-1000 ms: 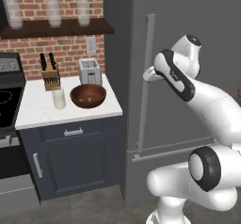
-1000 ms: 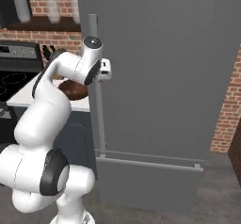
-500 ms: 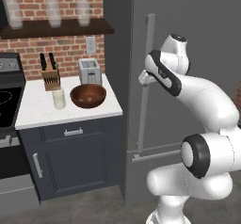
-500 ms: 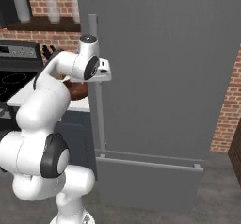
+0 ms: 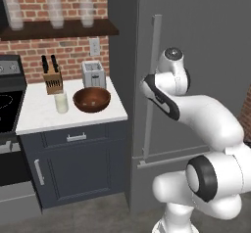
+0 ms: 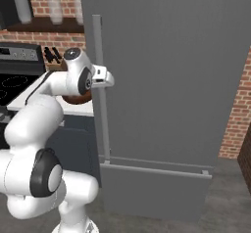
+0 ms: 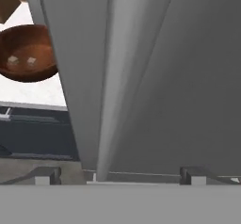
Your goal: Grab a lemon wedge from the fridge and one ice cube from the ice bowl, and put them in the glass of lemonade.
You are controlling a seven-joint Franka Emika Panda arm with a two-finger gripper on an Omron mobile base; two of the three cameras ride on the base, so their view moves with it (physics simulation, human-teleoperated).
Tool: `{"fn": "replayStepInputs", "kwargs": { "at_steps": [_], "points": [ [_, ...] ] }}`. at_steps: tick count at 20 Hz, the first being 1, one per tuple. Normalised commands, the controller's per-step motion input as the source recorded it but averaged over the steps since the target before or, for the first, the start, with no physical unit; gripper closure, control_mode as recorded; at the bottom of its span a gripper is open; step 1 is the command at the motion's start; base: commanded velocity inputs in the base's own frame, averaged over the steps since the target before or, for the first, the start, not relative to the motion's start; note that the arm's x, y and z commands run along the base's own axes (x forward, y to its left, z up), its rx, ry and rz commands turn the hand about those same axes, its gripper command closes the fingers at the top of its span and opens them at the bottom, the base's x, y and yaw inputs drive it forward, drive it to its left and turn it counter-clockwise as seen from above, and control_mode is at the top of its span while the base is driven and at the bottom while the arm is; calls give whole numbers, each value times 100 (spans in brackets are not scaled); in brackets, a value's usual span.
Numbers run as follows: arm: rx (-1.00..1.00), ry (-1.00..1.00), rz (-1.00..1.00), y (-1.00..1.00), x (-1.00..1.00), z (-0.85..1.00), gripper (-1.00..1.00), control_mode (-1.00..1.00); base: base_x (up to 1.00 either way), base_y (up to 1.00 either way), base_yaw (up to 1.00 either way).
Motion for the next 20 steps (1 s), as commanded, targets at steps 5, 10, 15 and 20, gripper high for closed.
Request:
{"fn": "replayStepInputs", "kwargs": {
  "at_steps": [5, 10, 15, 20],
  "points": [
    [0, 0, -15, 0, 58, -5, -100, -100, 0, 0, 0],
    [1, 0, -7, 0, 67, -3, -100, -100, 0, 0, 0],
    [4, 0, -1, 0, 59, -16, -100, -100, 0, 0, 0],
    [5, -3, 0, -8, 32, -27, -100, -100, 0, 0, 0]
  ]
}}
